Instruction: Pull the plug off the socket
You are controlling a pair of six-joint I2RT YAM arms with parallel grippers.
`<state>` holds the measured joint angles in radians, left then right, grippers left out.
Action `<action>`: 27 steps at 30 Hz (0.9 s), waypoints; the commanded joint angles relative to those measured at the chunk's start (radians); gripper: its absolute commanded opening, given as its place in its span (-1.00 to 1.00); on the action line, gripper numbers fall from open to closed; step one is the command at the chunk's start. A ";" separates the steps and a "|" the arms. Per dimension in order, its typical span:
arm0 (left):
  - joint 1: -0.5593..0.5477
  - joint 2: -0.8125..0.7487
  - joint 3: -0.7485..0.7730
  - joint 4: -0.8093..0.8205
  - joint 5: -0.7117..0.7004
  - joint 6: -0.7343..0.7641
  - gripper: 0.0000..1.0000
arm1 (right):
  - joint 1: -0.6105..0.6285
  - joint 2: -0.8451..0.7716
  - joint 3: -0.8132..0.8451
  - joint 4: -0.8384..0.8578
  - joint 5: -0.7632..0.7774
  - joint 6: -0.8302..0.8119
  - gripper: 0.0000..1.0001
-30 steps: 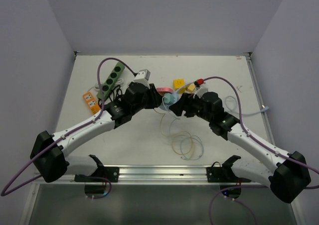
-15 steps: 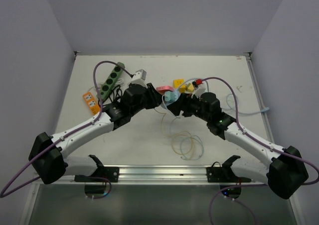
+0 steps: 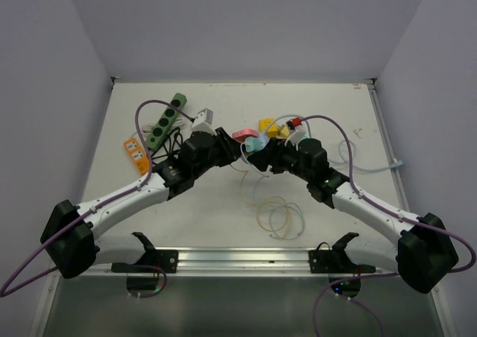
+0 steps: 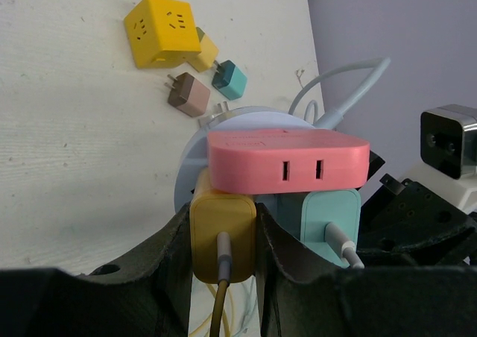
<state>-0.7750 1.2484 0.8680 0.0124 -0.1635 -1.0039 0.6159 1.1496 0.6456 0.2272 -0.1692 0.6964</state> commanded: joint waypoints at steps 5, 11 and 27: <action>-0.007 -0.047 0.012 0.227 -0.022 -0.073 -1.00 | 0.002 0.009 -0.017 0.089 0.002 0.014 0.27; -0.007 -0.053 0.002 0.205 -0.021 -0.078 -1.00 | 0.002 -0.013 -0.021 0.063 0.031 -0.005 0.23; -0.009 -0.070 -0.021 0.228 -0.008 -0.085 -1.00 | 0.002 -0.028 -0.041 0.021 0.056 -0.041 -0.75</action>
<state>-0.7811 1.2392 0.8215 0.0681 -0.1612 -1.0641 0.6235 1.1374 0.6254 0.2592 -0.1566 0.7033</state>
